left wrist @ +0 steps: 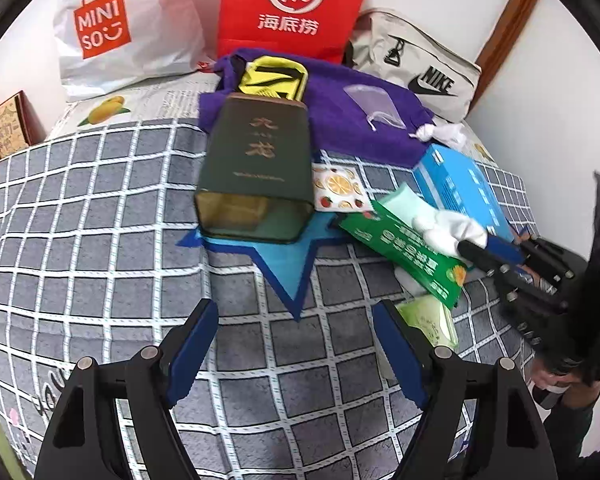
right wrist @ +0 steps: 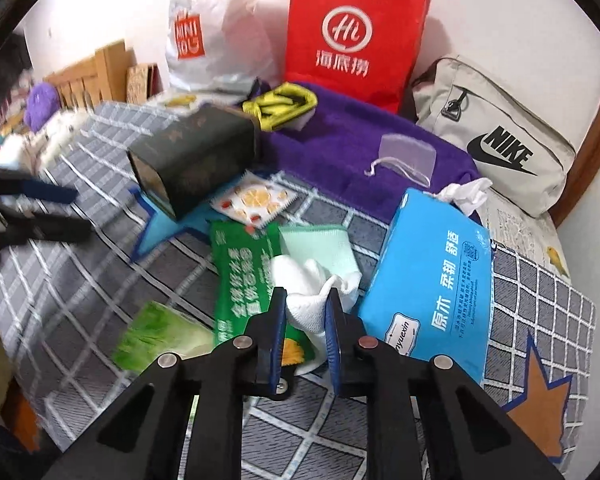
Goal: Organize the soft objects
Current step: 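Move the right tool to the white gloves while the left tool moves to the green lettuce-print packet, then grasp the white glove and mint-green cloth with the right tool while the left tool grasps the green packet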
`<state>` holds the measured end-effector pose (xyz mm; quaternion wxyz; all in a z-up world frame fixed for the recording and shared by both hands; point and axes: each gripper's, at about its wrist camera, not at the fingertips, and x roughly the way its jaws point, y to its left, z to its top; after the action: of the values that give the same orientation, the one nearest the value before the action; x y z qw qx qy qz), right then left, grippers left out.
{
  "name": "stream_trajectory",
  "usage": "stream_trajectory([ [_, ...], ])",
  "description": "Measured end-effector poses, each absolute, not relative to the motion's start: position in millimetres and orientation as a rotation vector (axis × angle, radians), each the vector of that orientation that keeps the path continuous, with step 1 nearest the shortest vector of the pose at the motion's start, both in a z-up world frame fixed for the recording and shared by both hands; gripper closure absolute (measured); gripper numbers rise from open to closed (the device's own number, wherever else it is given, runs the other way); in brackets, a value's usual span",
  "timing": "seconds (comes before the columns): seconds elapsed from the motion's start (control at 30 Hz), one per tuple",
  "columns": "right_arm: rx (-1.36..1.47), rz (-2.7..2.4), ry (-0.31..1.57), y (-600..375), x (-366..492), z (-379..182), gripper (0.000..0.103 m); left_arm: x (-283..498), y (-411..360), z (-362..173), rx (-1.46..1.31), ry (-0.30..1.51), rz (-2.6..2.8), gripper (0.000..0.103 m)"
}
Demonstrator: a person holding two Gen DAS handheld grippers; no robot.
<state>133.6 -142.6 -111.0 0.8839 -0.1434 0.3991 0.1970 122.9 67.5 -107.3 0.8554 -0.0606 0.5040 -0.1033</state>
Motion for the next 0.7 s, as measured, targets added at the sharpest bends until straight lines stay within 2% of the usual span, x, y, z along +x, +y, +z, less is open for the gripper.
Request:
stream_trajectory([
  [0.3,-0.207,0.426,0.746,-155,111,-71,0.085,113,32,-126,-0.145,1.086,-0.344,0.024],
  [0.7,-0.155,0.396,0.681,-176,84,-46,0.085,108,-19,-145,-0.127,1.123,-0.422,0.024],
])
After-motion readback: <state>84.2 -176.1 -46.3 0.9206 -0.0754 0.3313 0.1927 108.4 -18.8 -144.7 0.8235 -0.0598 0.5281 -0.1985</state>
